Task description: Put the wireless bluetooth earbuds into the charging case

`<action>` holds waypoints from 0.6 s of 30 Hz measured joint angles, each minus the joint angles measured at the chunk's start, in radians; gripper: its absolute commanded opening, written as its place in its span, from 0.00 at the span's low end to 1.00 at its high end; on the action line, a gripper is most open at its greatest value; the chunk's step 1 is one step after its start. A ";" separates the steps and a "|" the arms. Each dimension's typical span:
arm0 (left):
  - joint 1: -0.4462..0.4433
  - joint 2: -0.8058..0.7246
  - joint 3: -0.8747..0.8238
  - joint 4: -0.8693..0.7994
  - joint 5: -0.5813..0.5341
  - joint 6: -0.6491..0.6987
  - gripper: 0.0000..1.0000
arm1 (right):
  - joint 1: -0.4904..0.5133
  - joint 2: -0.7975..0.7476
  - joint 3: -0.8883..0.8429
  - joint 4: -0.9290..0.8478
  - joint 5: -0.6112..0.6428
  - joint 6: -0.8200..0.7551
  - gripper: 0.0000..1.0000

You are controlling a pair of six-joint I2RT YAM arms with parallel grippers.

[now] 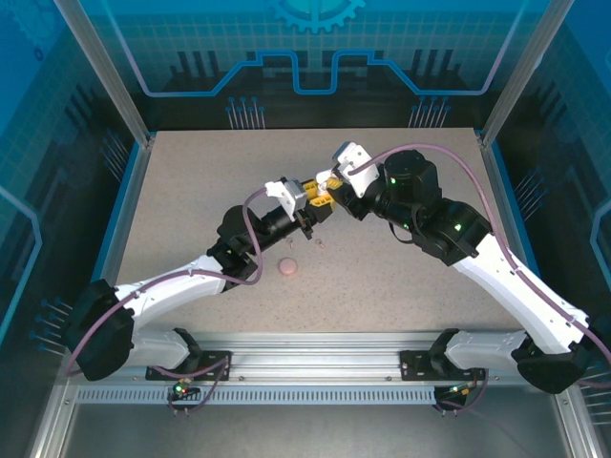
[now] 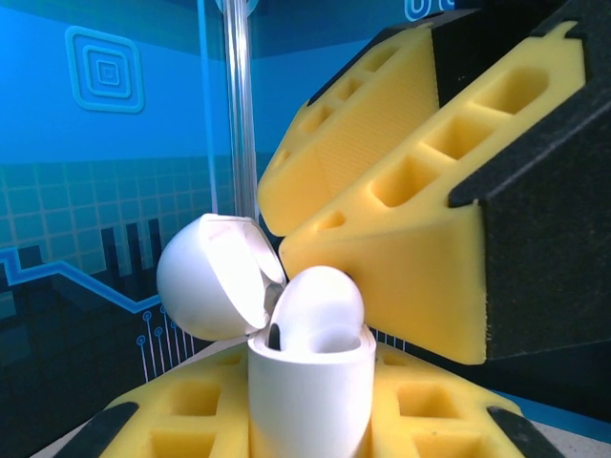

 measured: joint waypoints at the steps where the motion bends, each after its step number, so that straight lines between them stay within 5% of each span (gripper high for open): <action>1: 0.000 0.000 0.000 0.000 0.000 0.000 0.00 | 0.000 0.000 0.000 0.000 0.001 0.000 0.35; 18: 0.000 0.003 0.004 0.000 0.000 0.000 0.00 | 0.002 -0.006 0.000 -0.006 0.018 0.000 0.37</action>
